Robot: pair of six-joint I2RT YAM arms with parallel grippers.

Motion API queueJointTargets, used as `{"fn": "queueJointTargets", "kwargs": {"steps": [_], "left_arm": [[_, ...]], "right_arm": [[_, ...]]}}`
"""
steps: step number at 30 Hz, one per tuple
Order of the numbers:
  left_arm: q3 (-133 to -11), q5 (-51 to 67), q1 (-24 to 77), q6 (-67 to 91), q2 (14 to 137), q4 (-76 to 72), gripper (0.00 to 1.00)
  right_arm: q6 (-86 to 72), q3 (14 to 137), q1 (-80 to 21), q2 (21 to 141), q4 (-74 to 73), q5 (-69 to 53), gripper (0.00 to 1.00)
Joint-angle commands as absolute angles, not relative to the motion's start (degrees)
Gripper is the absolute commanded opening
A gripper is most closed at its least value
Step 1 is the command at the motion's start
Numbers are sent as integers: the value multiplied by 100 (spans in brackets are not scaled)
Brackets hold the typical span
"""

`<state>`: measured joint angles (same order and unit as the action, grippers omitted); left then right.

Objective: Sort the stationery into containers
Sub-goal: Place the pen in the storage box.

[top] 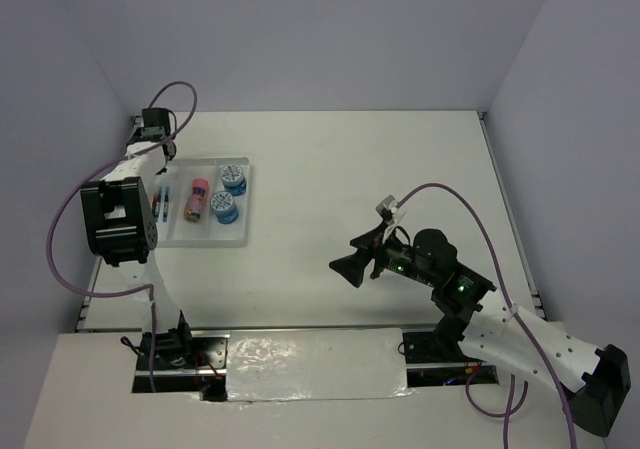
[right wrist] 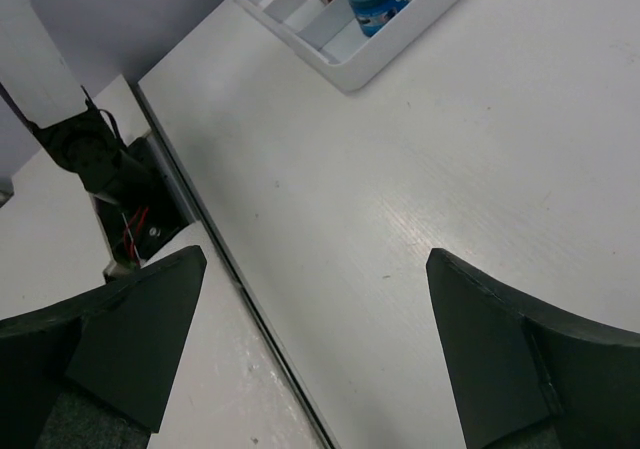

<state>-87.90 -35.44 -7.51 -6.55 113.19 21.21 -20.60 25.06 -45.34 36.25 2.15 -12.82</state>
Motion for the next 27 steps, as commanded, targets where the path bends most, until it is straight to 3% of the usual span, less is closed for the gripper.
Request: {"fn": "queueJointTargets", "kwargs": {"steps": [1, 7, 13, 18, 20, 27], "left_arm": [[-8333, -3471, -1124, -1660, 11101, 1391, 2], [-8227, -2989, -1810, -1775, 11074, 1301, 9], [-7919, -2480, -2047, -1749, 10855, 1020, 31], [-8024, -1996, -2162, -1617, 10828, 1116, 26], [-8155, -1855, -2162, -1538, 10854, 1177, 19], [-8209, -1644, -2162, -1468, 10863, 1204, 35]], "right_arm": [[-2048, 2487, -4526, 3665, 501, -1477, 100], [-1986, 2505, -4526, 3700, 457, -1608, 100], [-1978, 2531, -4535, 3700, 466, -1661, 100], [-1960, 2522, -4526, 3709, 448, -1582, 100], [-1960, 2522, -4526, 3744, 448, -1556, 100], [-1969, 2531, -4526, 3736, 431, -1494, 100]]}}
